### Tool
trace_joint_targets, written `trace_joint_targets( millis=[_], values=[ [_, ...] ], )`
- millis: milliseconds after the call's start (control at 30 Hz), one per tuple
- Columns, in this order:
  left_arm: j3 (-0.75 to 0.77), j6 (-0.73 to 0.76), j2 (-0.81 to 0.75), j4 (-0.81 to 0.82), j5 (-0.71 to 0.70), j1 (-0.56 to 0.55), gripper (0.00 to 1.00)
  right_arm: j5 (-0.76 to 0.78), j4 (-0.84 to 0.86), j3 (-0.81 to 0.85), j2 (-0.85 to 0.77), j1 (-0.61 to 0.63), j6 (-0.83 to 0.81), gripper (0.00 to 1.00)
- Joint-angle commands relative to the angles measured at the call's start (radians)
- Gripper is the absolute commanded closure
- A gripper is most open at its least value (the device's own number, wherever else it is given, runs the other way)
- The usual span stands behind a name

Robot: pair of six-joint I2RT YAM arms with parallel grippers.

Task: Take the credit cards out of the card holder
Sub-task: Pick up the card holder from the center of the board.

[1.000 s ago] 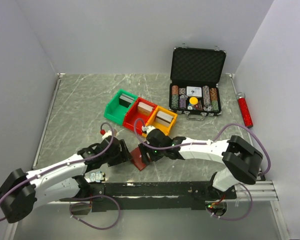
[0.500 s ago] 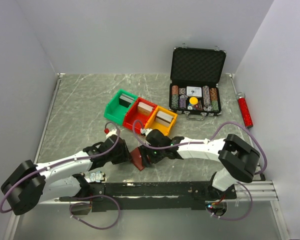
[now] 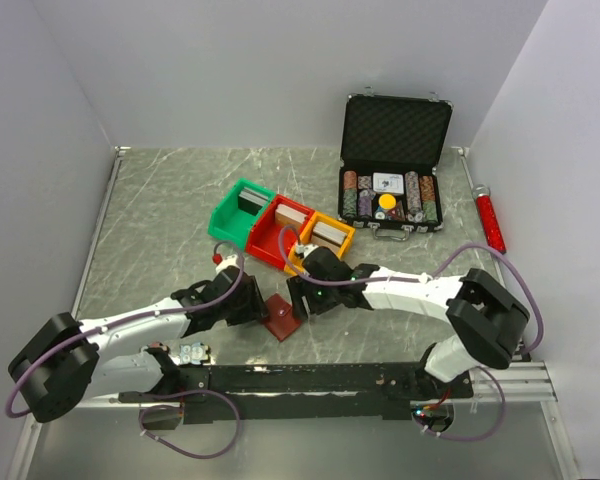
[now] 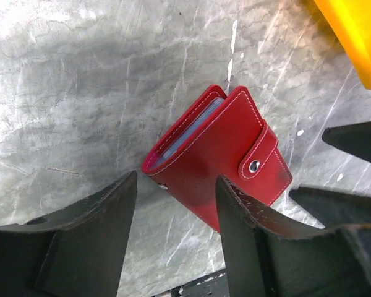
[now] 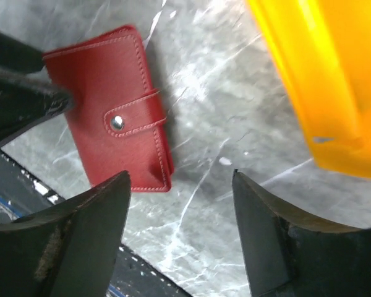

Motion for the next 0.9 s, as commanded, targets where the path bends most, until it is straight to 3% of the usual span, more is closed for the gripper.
trace_joint_targets(
  millis=[0,133,267,367,733,867],
  values=[
    [-0.008,-0.012,-0.023,0.032,0.0,-0.003,0.42,-0.019,0.009,0.066,0.036,-0.013,-0.036,0.29],
    [-0.009,-0.006,-0.023,0.038,-0.011,-0.005,0.46,-0.059,0.025,0.076,0.079,-0.011,-0.041,0.37],
    [0.0,0.009,-0.003,0.044,-0.017,-0.003,0.6,-0.092,0.042,0.051,0.088,-0.013,-0.028,0.42],
    [0.012,0.029,0.018,0.047,-0.014,0.003,0.64,-0.115,0.048,0.028,0.091,-0.005,-0.024,0.44],
    [0.061,0.089,0.079,0.067,0.007,0.075,0.63,-0.112,0.035,-0.007,0.045,0.033,0.005,0.46],
    [0.07,0.092,0.069,0.056,0.01,0.081,0.6,-0.091,0.045,-0.019,0.026,0.021,0.027,0.41]
  ],
)
